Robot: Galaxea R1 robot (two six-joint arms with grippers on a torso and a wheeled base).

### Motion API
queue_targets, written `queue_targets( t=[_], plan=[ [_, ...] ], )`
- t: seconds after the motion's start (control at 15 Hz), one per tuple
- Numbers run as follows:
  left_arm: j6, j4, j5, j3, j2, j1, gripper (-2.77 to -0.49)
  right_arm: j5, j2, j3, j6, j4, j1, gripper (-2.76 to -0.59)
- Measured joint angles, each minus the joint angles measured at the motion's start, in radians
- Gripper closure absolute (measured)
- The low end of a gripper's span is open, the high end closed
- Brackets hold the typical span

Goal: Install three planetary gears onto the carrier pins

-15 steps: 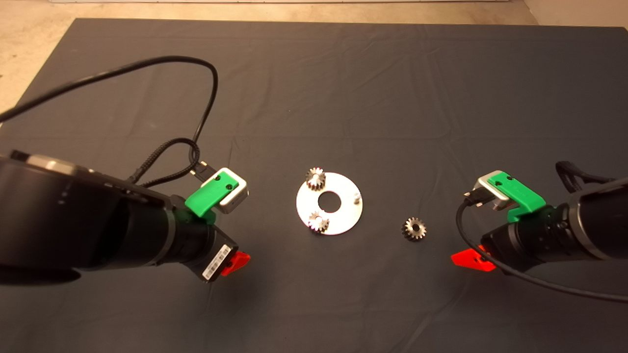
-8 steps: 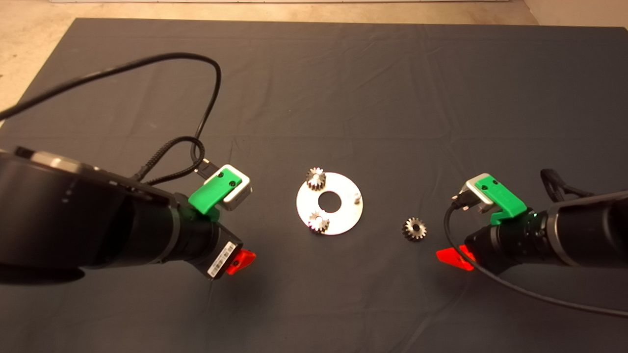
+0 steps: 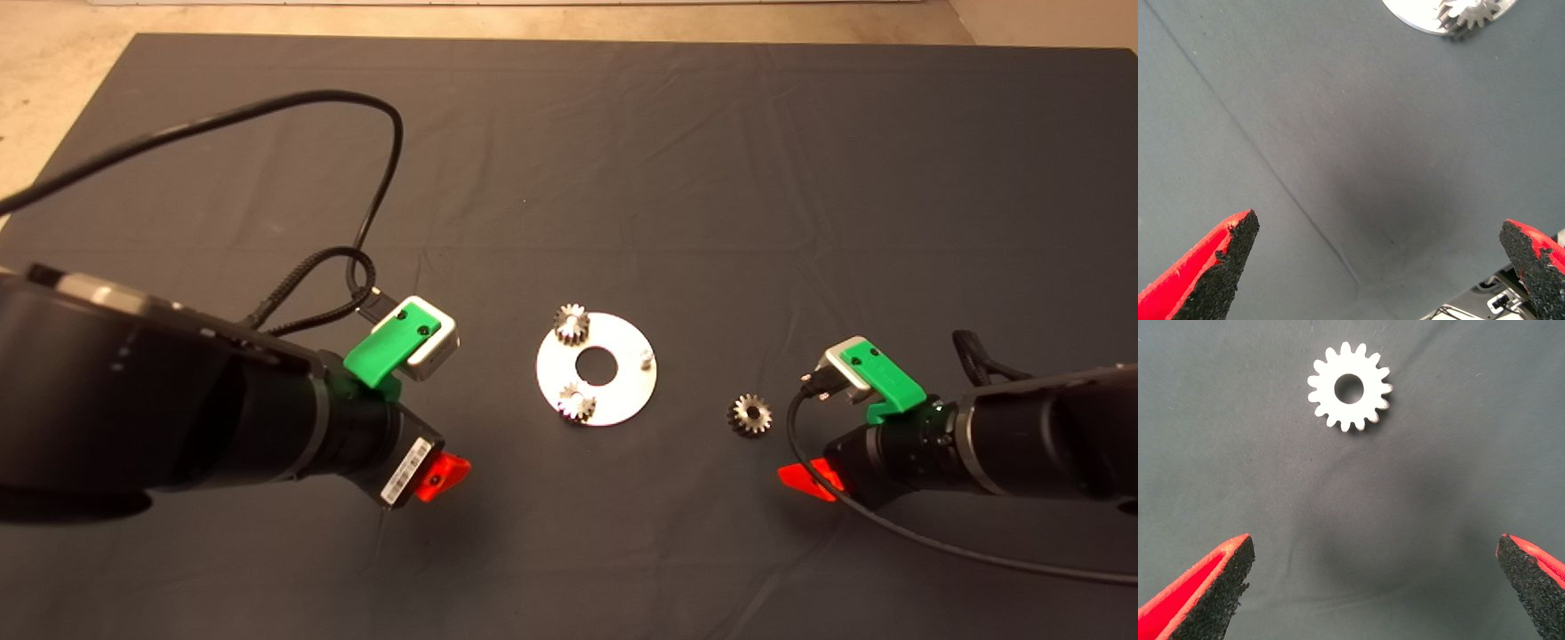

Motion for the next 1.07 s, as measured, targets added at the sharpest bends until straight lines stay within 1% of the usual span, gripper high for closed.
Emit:
queue_targets(
  t=[0.07,0.27,0.4,0.53,0.87,0.93,1.07],
  plan=[
    [-0.014,0.000,0.000,0.006,-0.002,0.000,-2.62,0.000,0.006,-0.009,-0.008,-0.011,-0.008,-2.73],
    [-0.024,0.000,0.001,0.010,-0.005,0.000,-2.62,0.000,0.027,-0.040,-0.019,-0.029,-0.023,-2.73],
    [-0.027,0.000,0.001,0.012,-0.005,0.000,-2.62,-0.002,0.051,-0.064,-0.024,-0.038,-0.028,-2.73],
    [-0.027,0.000,0.001,0.012,-0.006,0.000,-2.62,0.001,0.079,-0.084,-0.031,-0.050,-0.030,-2.73],
    [-0.028,0.000,0.001,0.021,-0.004,0.000,-2.62,0.001,0.111,-0.116,-0.039,-0.071,-0.033,-2.73],
    [-0.029,0.000,0.001,0.021,-0.004,0.000,-2.62,0.001,0.115,-0.122,-0.043,-0.077,-0.036,-2.73],
    [-0.029,0.000,0.001,0.021,-0.005,0.000,-2.62,0.000,0.120,-0.137,-0.062,-0.084,-0.053,-2.73]
  ],
)
